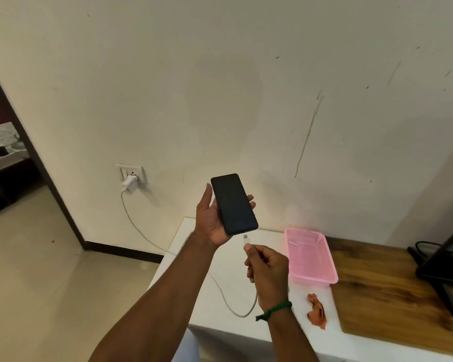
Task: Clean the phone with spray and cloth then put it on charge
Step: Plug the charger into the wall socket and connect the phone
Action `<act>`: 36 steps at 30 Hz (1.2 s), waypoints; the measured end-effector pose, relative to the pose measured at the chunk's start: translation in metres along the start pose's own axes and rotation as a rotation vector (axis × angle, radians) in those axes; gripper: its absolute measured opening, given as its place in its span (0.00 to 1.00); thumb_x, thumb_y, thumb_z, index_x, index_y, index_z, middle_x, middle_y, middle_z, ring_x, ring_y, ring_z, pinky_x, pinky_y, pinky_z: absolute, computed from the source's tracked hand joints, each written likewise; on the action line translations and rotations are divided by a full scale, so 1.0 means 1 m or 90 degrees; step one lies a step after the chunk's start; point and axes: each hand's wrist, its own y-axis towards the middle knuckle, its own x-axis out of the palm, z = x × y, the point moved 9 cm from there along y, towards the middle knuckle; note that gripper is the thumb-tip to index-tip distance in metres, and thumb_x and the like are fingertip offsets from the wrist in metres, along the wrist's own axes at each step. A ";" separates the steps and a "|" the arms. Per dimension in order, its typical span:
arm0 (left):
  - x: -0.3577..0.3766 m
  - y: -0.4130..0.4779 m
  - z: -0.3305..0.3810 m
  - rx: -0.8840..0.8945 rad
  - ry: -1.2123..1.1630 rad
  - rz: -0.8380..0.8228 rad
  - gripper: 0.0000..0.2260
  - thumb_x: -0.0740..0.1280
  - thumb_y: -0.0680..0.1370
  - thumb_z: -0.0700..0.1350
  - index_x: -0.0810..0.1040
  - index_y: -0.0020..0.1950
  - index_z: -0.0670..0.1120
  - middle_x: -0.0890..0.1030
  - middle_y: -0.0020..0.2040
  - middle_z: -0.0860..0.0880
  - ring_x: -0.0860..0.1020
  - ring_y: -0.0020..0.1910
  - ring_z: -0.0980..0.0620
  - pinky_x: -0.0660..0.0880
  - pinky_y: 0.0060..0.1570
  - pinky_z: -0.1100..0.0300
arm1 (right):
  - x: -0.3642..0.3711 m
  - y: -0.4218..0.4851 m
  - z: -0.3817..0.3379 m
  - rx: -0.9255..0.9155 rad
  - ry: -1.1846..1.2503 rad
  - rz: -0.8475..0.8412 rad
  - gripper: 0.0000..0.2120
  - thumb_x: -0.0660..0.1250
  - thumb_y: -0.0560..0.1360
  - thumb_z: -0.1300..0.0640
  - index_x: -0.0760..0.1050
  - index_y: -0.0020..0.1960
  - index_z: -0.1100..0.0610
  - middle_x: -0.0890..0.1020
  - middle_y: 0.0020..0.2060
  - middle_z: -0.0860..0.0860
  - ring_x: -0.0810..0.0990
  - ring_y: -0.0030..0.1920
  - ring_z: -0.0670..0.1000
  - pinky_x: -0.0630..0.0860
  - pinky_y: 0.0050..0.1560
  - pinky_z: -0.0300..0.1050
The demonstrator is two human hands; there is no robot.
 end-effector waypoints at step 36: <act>0.009 -0.001 -0.011 -0.038 -0.031 -0.018 0.35 0.58 0.74 0.69 0.70 0.72 0.46 0.71 0.69 0.36 0.76 0.59 0.37 0.70 0.62 0.42 | 0.002 0.002 0.009 0.112 0.098 0.005 0.09 0.70 0.72 0.58 0.80 0.35 0.61 0.78 0.25 0.54 0.74 0.24 0.49 0.73 0.26 0.39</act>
